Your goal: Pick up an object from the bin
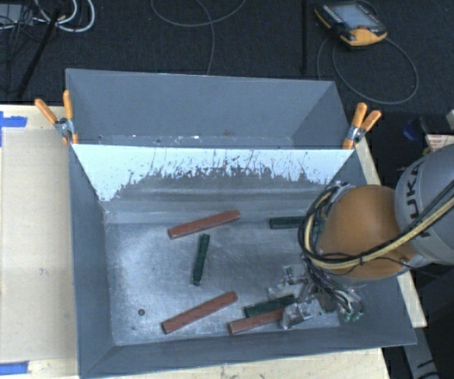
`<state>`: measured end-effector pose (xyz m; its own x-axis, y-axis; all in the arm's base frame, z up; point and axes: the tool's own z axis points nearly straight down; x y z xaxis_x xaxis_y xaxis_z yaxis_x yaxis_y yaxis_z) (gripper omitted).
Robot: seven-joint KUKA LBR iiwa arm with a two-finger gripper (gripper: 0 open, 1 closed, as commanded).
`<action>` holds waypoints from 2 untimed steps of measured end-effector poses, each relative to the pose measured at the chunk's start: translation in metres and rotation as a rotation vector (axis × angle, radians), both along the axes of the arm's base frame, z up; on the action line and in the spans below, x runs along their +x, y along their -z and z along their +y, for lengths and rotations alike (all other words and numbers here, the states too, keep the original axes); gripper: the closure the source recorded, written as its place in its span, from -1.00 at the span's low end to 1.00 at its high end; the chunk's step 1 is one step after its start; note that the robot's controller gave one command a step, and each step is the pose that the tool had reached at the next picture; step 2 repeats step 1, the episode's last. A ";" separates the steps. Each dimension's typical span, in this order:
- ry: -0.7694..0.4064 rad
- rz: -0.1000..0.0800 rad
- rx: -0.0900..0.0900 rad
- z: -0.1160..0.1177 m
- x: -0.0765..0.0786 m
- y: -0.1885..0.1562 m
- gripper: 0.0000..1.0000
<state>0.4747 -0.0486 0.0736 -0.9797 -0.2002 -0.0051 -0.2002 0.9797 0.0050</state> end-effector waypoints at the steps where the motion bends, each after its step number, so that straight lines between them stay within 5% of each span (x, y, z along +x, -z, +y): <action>1: -0.133 -0.003 -0.007 -0.026 0.045 -0.168 1.00; 2: -0.133 -0.003 -0.007 -0.026 0.045 -0.168 1.00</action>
Offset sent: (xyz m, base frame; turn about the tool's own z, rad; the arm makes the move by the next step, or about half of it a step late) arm 0.0000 0.0000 0.0000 0.0000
